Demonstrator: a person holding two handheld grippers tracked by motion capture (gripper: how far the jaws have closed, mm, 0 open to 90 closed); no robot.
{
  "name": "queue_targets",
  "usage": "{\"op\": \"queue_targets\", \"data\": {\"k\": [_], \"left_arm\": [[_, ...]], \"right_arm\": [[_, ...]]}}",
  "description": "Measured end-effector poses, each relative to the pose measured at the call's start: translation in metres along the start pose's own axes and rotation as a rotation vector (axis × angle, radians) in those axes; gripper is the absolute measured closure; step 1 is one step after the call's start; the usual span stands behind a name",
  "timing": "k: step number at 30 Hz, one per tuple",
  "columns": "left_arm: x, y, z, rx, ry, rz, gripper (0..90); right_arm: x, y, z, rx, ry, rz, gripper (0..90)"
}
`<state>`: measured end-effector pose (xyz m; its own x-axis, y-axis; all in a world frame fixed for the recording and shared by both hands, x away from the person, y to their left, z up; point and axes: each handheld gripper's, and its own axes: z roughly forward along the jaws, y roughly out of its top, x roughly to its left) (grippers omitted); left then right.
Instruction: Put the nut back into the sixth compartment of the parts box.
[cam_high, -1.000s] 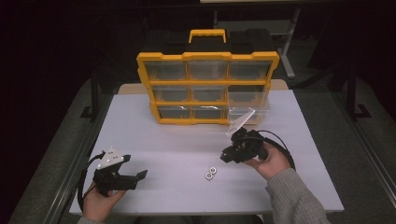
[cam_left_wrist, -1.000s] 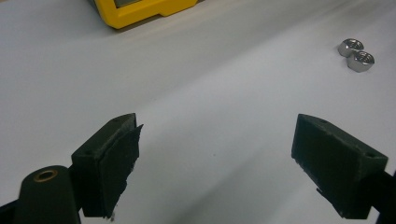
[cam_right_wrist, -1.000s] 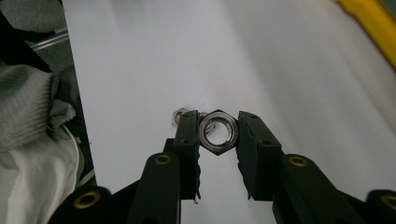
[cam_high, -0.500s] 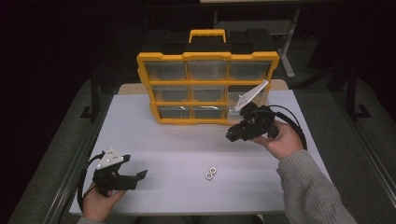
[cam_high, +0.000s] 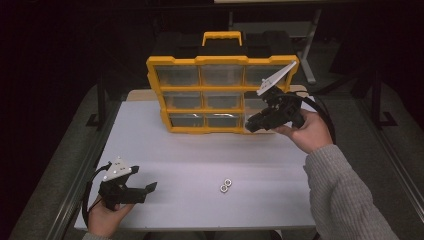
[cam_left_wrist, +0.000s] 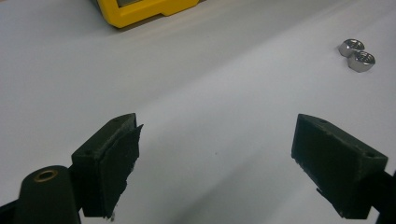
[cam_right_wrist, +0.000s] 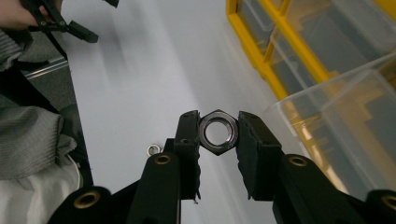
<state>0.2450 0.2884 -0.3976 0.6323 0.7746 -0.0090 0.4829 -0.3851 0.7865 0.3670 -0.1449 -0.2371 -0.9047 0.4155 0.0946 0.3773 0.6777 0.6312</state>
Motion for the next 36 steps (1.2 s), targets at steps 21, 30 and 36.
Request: {"op": "queue_targets", "data": {"k": [21, 30, 36], "left_arm": [[0.0, -0.001, -0.001, 0.002, 0.0, 0.005, 14.7], [0.0, -0.001, -0.002, 0.014, 0.0, 0.005, 14.7], [0.0, -0.001, -0.002, 0.011, 0.0, 0.002, 14.7]], "right_arm": [[-0.04, 0.019, -0.011, 0.008, -0.063, 0.082, 69.0], [-0.06, 0.011, 0.003, 0.054, -0.1, 0.138, 69.0], [-0.068, 0.005, 0.012, 0.07, -0.109, 0.159, 68.9]]}}
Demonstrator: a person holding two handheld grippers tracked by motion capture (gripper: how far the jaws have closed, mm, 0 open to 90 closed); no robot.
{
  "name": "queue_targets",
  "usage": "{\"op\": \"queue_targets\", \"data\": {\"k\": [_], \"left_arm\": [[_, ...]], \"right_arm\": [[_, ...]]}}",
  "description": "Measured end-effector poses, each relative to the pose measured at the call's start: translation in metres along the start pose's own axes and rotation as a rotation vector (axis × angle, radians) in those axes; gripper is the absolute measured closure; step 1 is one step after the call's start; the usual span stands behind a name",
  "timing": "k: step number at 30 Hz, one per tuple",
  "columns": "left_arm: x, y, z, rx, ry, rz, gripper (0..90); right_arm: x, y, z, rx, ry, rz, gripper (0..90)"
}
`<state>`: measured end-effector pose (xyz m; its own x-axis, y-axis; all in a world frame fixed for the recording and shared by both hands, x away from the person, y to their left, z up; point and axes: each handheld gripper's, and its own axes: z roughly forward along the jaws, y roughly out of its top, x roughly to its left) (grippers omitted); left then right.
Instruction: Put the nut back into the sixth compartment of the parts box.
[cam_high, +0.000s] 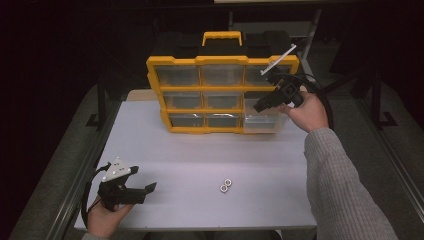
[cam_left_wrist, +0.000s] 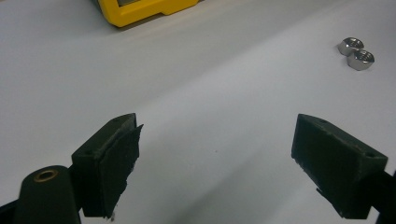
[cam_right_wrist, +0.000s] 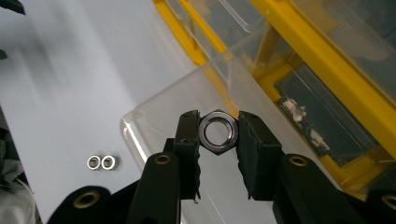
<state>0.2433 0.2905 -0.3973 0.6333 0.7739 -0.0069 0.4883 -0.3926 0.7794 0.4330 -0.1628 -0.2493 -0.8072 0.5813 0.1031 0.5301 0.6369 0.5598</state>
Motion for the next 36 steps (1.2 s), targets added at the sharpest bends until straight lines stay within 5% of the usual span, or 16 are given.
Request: {"op": "queue_targets", "data": {"k": [16, 36], "left_arm": [[0.0, 0.0, 0.0, 0.005, 0.0, 0.004, 14.7], [-0.002, 0.0, 0.002, 0.002, 0.002, 0.01, 14.7]], "right_arm": [[-0.003, -0.005, -0.003, -0.025, 0.002, 0.027, 65.1], [0.045, -0.021, -0.034, -0.109, 0.08, -0.059, 60.4]]}}
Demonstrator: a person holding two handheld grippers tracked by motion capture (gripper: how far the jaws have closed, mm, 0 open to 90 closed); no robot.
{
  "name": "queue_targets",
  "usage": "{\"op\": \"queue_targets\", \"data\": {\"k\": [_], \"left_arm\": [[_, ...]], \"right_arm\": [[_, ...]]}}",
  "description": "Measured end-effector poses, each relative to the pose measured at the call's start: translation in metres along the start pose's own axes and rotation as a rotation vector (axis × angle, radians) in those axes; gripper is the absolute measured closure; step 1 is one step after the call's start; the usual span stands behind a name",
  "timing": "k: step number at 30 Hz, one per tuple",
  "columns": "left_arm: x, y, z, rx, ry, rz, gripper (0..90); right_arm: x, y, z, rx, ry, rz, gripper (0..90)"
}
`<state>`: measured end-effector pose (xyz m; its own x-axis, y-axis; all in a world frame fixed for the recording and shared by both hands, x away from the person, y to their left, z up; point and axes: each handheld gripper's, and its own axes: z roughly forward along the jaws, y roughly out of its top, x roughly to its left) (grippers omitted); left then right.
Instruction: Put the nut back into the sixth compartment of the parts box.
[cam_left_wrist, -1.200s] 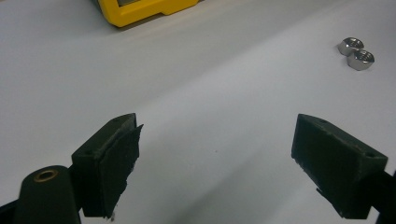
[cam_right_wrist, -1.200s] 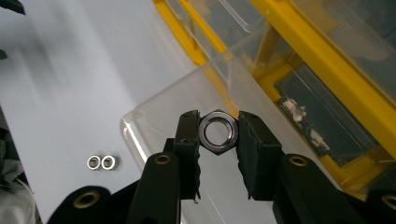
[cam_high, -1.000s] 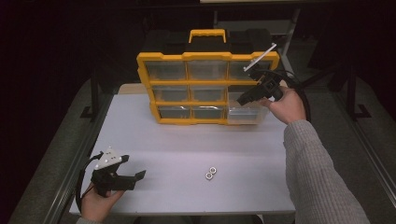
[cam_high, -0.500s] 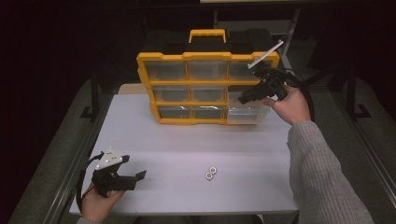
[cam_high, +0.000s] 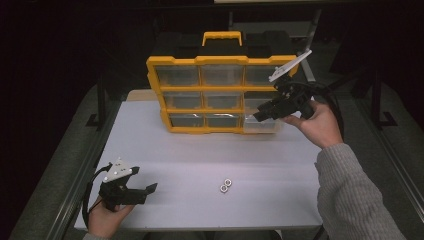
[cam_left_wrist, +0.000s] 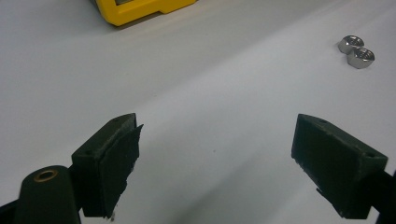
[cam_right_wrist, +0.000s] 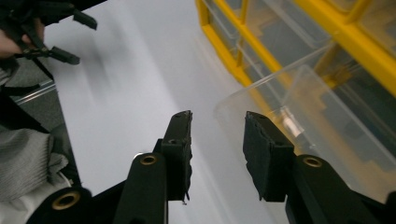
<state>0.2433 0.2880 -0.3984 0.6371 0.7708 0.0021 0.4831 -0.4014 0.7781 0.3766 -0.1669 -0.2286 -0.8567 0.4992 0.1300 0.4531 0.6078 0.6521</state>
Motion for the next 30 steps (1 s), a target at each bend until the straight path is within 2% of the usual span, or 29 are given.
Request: {"op": "queue_targets", "data": {"k": [8, 17, 30], "left_arm": [[0.0, 0.0, 0.001, -0.002, -0.001, -0.002, 14.7], [0.0, 0.0, 0.001, 0.001, -0.001, 0.003, 14.7], [0.0, 0.0, 0.0, 0.004, -0.003, 0.001, 14.7]], "right_arm": [[0.022, -0.017, 0.01, -0.013, 0.038, -0.03, 56.1], [0.037, -0.039, 0.041, 0.003, 0.063, -0.053, 50.8], [0.049, -0.067, 0.089, 0.036, 0.086, -0.058, 47.2]]}}
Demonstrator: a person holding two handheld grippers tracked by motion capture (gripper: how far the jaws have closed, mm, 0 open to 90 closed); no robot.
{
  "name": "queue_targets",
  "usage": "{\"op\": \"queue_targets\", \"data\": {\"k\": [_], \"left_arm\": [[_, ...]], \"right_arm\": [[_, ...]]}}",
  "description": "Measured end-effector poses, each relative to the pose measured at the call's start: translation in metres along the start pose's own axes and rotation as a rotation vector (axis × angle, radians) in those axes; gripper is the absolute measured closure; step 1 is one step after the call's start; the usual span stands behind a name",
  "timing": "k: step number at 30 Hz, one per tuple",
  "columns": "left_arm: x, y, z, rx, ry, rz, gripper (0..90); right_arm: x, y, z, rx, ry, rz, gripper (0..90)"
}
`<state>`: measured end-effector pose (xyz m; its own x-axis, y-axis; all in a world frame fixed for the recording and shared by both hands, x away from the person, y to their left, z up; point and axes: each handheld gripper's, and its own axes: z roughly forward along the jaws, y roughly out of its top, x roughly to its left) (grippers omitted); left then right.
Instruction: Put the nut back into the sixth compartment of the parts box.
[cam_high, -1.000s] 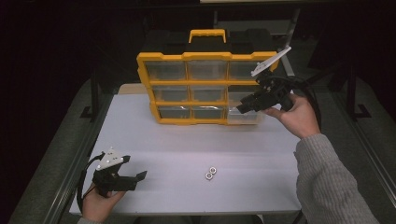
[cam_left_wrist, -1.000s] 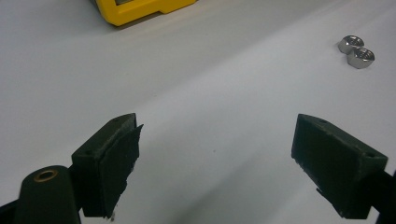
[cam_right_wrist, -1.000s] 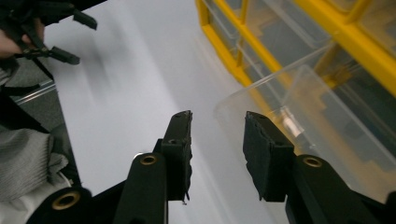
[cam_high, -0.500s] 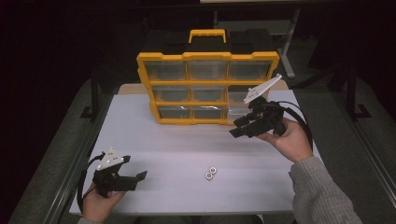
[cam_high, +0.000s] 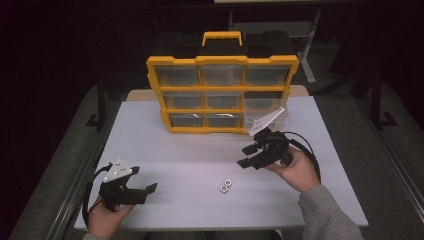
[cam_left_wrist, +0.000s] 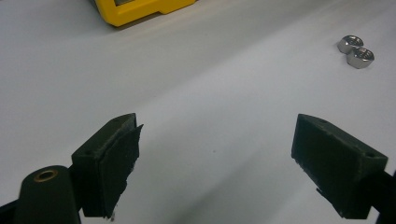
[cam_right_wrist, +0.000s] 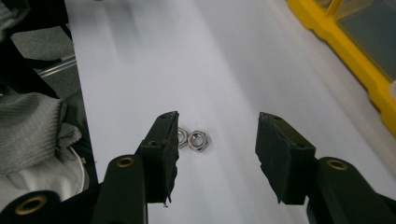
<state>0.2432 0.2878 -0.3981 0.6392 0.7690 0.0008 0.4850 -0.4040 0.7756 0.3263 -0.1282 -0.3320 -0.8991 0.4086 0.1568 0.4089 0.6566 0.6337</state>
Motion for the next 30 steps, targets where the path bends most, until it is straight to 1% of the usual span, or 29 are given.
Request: {"op": "queue_targets", "data": {"k": [1, 6, 10, 11, 14, 15, 17, 21, 23, 25, 26, 27, 28, 30], "left_arm": [[0.0, 0.0, 0.0, -0.001, -0.001, -0.008, 14.7], [0.0, 0.0, 0.0, 0.002, 0.002, -0.003, 14.7], [0.0, 0.0, 0.0, 0.0, 0.002, -0.003, 14.7], [0.0, 0.0, 0.0, -0.001, 0.002, -0.005, 14.7], [0.0, 0.0, 0.0, -0.003, 0.001, -0.003, 14.7], [0.0, 0.0, 0.0, -0.004, 0.001, -0.004, 14.7], [0.0, 0.0, 0.0, -0.006, 0.001, -0.005, 14.7], [0.0, 0.0, 0.0, -0.006, 0.002, -0.001, 14.7], [0.0, -0.001, 0.0, -0.007, 0.001, -0.007, 14.7], [0.0, -0.001, 0.0, -0.008, 0.001, -0.009, 14.7], [0.0, -0.001, 0.0, -0.009, 0.001, -0.011, 14.7], [0.0, -0.001, 0.0, -0.007, 0.001, -0.01, 14.7], [0.0, -0.001, -0.001, -0.005, 0.002, -0.006, 14.7], [0.0, -0.001, -0.001, -0.002, 0.002, -0.003, 14.7]], "right_arm": [[0.0, -0.002, 0.004, 0.004, -0.001, 0.001, 47.0], [0.0, -0.01, 0.023, 0.024, -0.003, 0.002, 46.6], [0.0, -0.015, 0.034, 0.035, -0.007, 0.006, 46.7], [0.0, -0.017, 0.037, 0.04, -0.014, 0.002, 46.8], [0.001, -0.02, 0.045, 0.042, -0.014, -0.001, 47.2], [0.001, -0.021, 0.047, 0.047, -0.013, 0.005, 47.5], [0.002, -0.024, 0.052, 0.053, -0.021, -0.007, 47.7], [0.002, -0.026, 0.062, 0.065, -0.022, -0.013, 48.4], [0.002, -0.028, 0.067, 0.072, -0.028, -0.032, 49.0], [0.003, -0.029, 0.071, 0.075, -0.022, -0.02, 49.8], [0.003, -0.03, 0.074, 0.078, -0.025, -0.033, 50.3], [0.004, -0.03, 0.076, 0.086, -0.023, -0.023, 50.9], [0.003, -0.031, 0.078, 0.085, -0.022, -0.033, 51.5], [0.005, -0.033, 0.083, 0.102, -0.018, -0.027, 53.1]]}}
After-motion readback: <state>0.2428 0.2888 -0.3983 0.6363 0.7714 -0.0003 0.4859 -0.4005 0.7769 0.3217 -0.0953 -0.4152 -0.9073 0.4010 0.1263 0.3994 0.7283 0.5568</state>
